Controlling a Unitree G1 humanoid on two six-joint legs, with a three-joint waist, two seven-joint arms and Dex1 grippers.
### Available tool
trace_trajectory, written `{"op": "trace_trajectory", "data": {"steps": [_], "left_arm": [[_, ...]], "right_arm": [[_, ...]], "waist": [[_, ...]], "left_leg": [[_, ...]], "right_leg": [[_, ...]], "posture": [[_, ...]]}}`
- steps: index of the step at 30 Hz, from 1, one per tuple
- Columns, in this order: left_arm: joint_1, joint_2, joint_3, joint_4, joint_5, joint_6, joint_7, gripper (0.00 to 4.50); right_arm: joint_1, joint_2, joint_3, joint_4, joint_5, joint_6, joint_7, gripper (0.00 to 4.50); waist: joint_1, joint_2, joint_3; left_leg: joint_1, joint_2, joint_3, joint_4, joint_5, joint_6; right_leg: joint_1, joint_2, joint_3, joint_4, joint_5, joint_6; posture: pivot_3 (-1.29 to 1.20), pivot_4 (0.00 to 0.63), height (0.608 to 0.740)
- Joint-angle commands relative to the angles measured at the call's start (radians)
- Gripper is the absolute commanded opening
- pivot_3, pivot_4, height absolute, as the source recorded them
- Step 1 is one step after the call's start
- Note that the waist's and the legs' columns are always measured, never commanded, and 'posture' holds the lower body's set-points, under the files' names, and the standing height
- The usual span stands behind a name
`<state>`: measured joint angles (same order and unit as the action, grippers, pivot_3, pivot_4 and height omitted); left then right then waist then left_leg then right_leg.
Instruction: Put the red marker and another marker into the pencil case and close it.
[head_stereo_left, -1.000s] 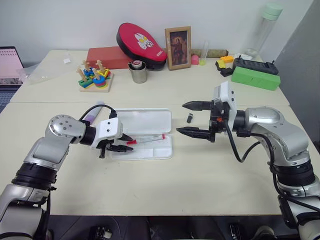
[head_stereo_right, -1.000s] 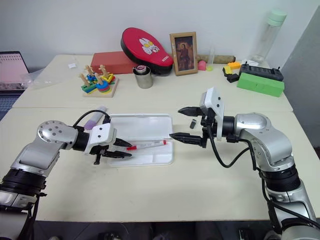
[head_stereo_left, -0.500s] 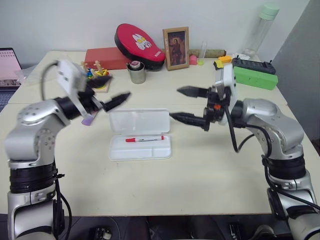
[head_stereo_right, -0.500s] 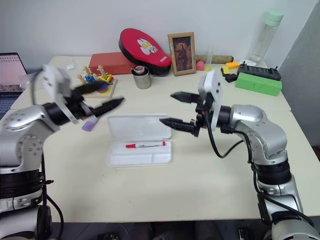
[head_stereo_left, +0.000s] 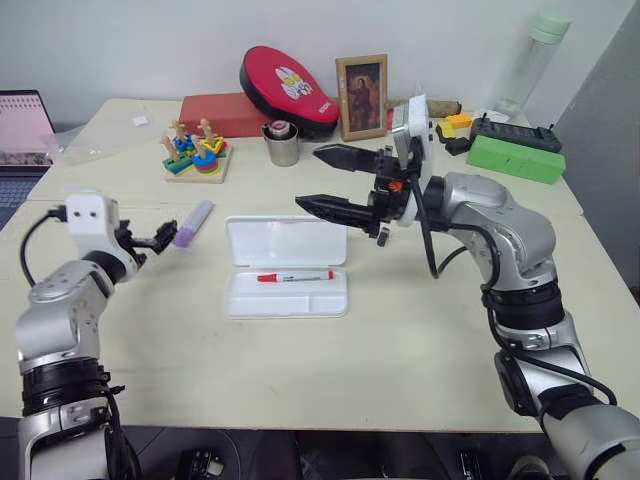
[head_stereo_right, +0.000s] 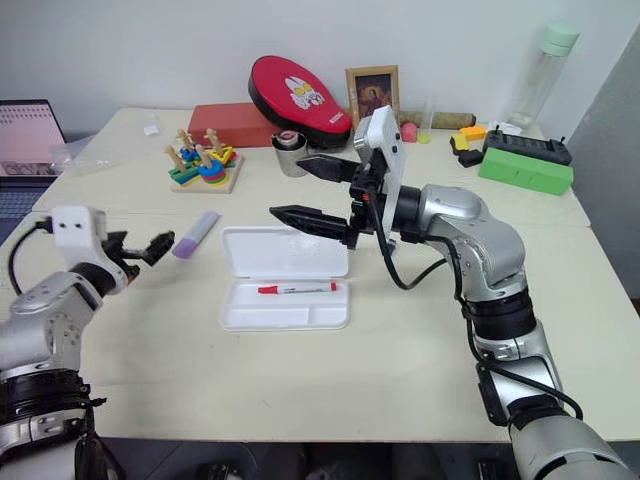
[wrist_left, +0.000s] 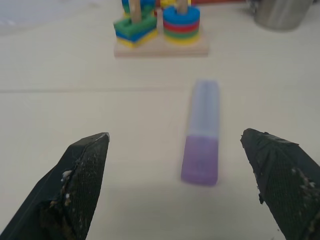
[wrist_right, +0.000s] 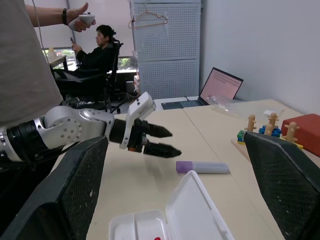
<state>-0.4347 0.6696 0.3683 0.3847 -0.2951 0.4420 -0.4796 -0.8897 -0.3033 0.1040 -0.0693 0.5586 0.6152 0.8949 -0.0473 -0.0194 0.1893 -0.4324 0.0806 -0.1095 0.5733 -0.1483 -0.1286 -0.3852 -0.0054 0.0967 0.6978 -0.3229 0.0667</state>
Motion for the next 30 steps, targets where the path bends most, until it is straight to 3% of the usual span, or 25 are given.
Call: {"op": "trace_trajectory", "data": {"steps": [1,7,23,25,28,30], "left_arm": [[-0.081,0.010,-0.033,0.147,0.026,-0.109,-0.060,4.47],[-0.178,-0.004,-0.086,0.348,0.061,-0.195,-0.097,4.47],[-0.217,-0.018,-0.101,0.398,0.065,-0.219,-0.102,1.30],[-0.224,-0.018,-0.075,0.398,0.049,-0.218,-0.071,1.23],[-0.228,-0.016,-0.013,0.307,-0.004,-0.241,-0.049,1.23],[-0.213,-0.040,0.032,0.056,-0.134,-0.218,-0.118,1.23]], "right_arm": [[-0.026,-0.004,-0.001,-0.015,-0.005,-0.022,0.015,4.50],[-0.023,-0.006,0.004,-0.031,-0.014,-0.016,0.008,4.50],[-0.002,-0.014,-0.012,-0.061,-0.011,-0.001,-0.019,4.50],[-0.002,-0.015,-0.014,-0.060,-0.010,-0.003,-0.019,4.50],[0.007,-0.031,-0.025,-0.074,0.005,0.005,-0.007,4.50],[0.023,-0.068,-0.059,-0.110,0.064,0.042,0.033,4.50]], "waist": [[0.000,0.000,0.000],[-0.005,0.000,0.000],[-0.009,0.000,0.000],[-0.009,0.000,0.000],[-0.009,0.000,0.000],[-0.007,0.000,0.000]], "left_leg": [[0.000,0.000,0.000,0.000,0.000,0.000],[0.000,0.000,0.000,-0.001,0.000,0.000],[0.000,0.000,0.000,-0.001,0.000,0.000],[0.000,0.000,0.000,-0.001,0.000,0.000],[0.000,0.000,0.000,-0.001,0.000,0.000],[-0.001,0.000,-0.001,-0.001,0.000,0.000]], "right_leg": [[0.000,0.000,0.000,0.000,0.000,0.000],[0.000,0.000,0.000,0.000,0.000,0.000],[0.000,0.000,0.000,0.001,0.000,0.000],[0.000,0.000,0.000,0.001,0.000,0.000],[0.000,0.000,0.000,0.001,0.000,0.000],[0.000,0.000,-0.001,0.001,0.000,0.000]], "posture": [[0.00,0.150,0.740],[0.00,0.150,0.740],[0.00,0.150,0.740],[0.00,0.150,0.740],[0.00,0.150,0.740],[0.00,0.150,0.740]]}}
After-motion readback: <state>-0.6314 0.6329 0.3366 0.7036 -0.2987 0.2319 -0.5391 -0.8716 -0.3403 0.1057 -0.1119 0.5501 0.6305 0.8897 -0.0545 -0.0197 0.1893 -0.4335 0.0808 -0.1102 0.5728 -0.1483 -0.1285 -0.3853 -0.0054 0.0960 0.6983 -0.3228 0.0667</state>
